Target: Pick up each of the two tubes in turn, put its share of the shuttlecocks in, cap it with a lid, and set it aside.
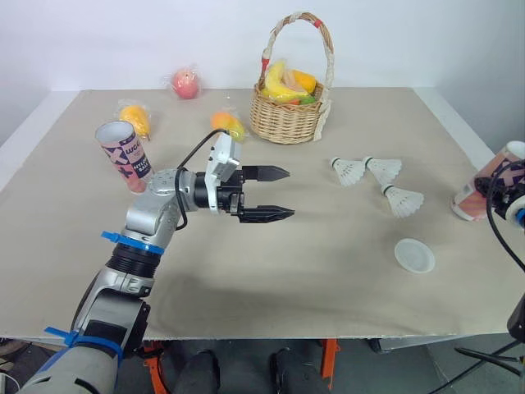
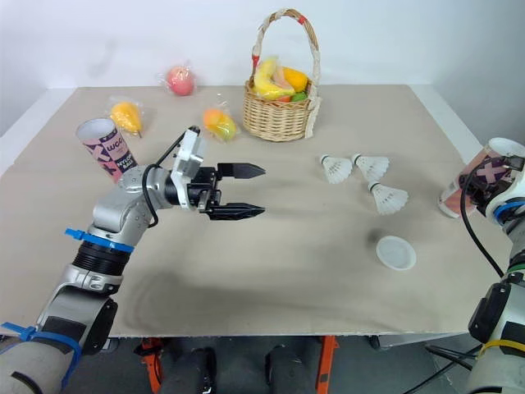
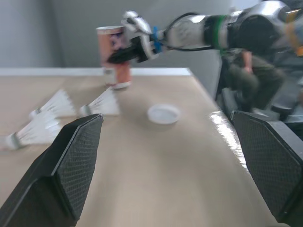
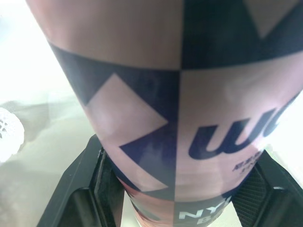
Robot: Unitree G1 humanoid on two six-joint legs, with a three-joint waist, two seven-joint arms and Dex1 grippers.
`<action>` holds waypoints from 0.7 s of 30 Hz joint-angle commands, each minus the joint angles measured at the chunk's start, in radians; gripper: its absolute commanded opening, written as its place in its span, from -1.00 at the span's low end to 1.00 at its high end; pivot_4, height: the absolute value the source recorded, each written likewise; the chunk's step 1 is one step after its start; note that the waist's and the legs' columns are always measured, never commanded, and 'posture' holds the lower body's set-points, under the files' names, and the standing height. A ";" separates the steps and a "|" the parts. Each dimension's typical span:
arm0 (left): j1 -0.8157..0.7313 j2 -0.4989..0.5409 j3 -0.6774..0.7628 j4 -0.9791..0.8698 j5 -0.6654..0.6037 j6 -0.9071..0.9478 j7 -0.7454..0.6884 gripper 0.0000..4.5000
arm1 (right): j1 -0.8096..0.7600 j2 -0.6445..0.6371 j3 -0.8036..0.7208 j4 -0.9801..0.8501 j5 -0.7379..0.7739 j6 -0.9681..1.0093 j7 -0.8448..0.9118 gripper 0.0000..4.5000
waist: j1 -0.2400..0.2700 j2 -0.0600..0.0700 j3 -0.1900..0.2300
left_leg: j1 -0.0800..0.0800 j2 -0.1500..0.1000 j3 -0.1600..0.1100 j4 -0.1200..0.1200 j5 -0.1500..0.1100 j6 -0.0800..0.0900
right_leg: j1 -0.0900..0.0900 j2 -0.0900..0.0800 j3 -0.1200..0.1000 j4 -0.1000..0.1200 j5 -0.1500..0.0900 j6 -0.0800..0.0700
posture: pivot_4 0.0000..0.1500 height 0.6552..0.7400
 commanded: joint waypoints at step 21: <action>-0.001 -0.090 0.091 0.008 0.007 -0.179 0.059 1.00 | 0.060 -0.048 -0.007 -0.107 0.025 0.142 0.175 0.99 | 0.002 0.000 0.000 | 0.000 -0.001 0.003 0.002 0.000 0.000 | 0.001 -0.001 0.002 0.000 0.001 0.003 | 1.00 1.00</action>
